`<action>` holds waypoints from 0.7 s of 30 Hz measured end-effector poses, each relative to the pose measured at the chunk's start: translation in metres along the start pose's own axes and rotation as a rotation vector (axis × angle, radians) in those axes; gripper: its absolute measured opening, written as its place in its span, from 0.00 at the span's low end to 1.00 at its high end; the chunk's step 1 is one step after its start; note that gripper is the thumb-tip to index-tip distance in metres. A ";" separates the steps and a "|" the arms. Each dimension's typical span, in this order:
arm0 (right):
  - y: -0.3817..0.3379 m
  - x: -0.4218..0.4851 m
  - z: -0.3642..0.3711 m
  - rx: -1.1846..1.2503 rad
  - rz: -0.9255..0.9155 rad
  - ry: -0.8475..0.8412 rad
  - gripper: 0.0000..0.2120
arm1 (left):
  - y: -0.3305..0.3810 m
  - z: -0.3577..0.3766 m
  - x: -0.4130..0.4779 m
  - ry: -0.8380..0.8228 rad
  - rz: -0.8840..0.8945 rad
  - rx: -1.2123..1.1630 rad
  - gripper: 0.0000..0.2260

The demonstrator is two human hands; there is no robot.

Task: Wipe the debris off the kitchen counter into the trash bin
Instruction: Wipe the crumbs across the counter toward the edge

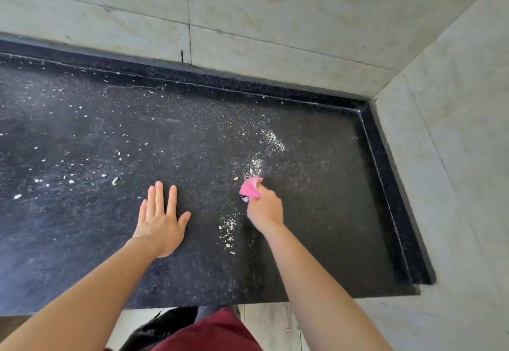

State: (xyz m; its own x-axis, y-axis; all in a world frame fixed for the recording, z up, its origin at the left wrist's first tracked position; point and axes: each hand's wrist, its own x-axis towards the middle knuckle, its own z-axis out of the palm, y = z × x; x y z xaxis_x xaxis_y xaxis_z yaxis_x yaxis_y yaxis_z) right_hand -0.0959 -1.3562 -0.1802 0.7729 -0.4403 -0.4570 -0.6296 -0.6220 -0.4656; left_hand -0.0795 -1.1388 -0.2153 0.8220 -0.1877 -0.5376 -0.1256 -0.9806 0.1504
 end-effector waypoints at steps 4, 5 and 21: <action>-0.028 -0.022 0.027 0.176 -0.056 -0.234 0.21 | 0.000 -0.004 -0.001 -0.038 0.007 -0.018 0.31; -0.033 -0.023 0.024 0.239 -0.053 -0.273 0.19 | 0.000 -0.005 0.000 -0.049 0.011 -0.025 0.31; -0.027 0.057 -0.016 -0.070 0.124 0.072 0.20 | -0.004 -0.002 0.002 -0.032 0.036 -0.100 0.29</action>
State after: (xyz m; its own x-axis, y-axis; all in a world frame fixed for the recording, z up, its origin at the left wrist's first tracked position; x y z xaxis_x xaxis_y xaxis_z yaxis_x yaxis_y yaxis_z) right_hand -0.0337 -1.3749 -0.1813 0.6945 -0.5604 -0.4512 -0.7157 -0.6020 -0.3539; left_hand -0.0763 -1.1350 -0.2155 0.7994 -0.2259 -0.5568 -0.0970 -0.9630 0.2514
